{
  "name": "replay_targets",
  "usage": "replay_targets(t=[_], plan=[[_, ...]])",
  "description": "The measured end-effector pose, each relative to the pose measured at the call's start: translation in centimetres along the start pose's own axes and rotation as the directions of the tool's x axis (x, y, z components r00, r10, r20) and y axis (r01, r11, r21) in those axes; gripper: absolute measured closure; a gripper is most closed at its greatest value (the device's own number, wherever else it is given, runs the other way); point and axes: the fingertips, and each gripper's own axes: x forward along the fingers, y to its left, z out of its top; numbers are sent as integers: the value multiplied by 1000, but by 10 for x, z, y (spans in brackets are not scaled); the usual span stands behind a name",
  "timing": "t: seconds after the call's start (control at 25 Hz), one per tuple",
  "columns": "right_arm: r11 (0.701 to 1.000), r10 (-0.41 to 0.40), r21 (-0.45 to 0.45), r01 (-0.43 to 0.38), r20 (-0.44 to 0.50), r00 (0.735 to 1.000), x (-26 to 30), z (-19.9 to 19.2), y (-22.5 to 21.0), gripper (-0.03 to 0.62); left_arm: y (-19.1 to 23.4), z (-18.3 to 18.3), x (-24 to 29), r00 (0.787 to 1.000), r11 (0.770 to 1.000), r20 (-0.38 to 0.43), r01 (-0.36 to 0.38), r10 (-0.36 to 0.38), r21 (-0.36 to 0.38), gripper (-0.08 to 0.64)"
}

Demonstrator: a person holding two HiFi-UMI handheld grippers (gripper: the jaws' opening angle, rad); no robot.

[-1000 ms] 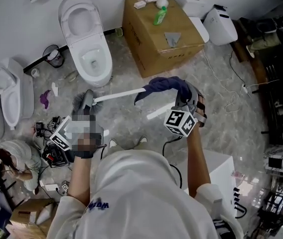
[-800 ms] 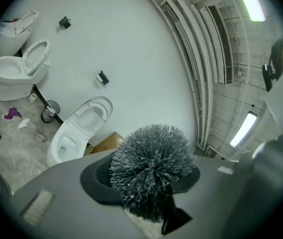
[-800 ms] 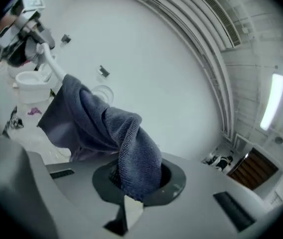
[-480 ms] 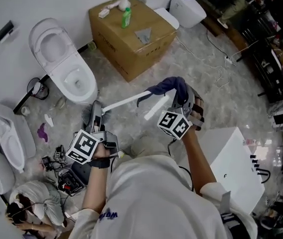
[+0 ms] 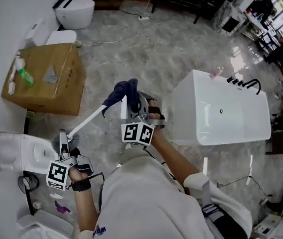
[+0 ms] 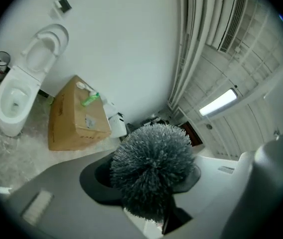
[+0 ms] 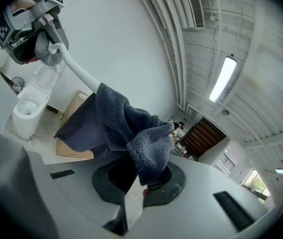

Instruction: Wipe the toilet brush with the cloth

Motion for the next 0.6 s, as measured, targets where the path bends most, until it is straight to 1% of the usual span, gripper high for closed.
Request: replay_targets(t=[0.08, 0.12, 0.2, 0.28, 0.4, 0.44, 0.52, 0.56, 0.6], plan=[[997, -57, 46, 60, -58, 997, -8, -38, -41, 577, -32, -27, 43, 995, 996, -82, 64, -60, 55, 360], [993, -90, 64, 96, -88, 992, -13, -56, -60, 577, -49, -42, 64, 988, 993, -125, 98, -89, 71, 360], [980, -159, 98, 175, -152, 976, -24, -89, -95, 577, -83, -74, 104, 965, 981, -207, 181, -162, 76, 362], [961, -224, 114, 252, -214, 951, -36, -119, -120, 577, -111, -109, 134, 934, 964, -283, 252, -219, 84, 364], [928, -297, 137, 348, -294, 908, -50, -152, -140, 577, -143, -155, 166, 888, 940, -373, 327, -270, 98, 365], [917, -309, 147, 370, -325, 894, -57, -161, -145, 577, -153, -173, 174, 867, 931, -409, 351, -284, 97, 365], [905, -318, 151, 399, -383, 867, -73, -177, -150, 577, -175, -209, 185, 816, 912, -488, 401, -311, 88, 365], [903, -319, 148, 404, -401, 859, -78, -183, -152, 577, -185, -223, 190, 793, 902, -517, 422, -323, 85, 365], [903, -319, 144, 406, -410, 855, -82, -187, -154, 577, -193, -233, 193, 776, 894, -536, 441, -333, 82, 365]])
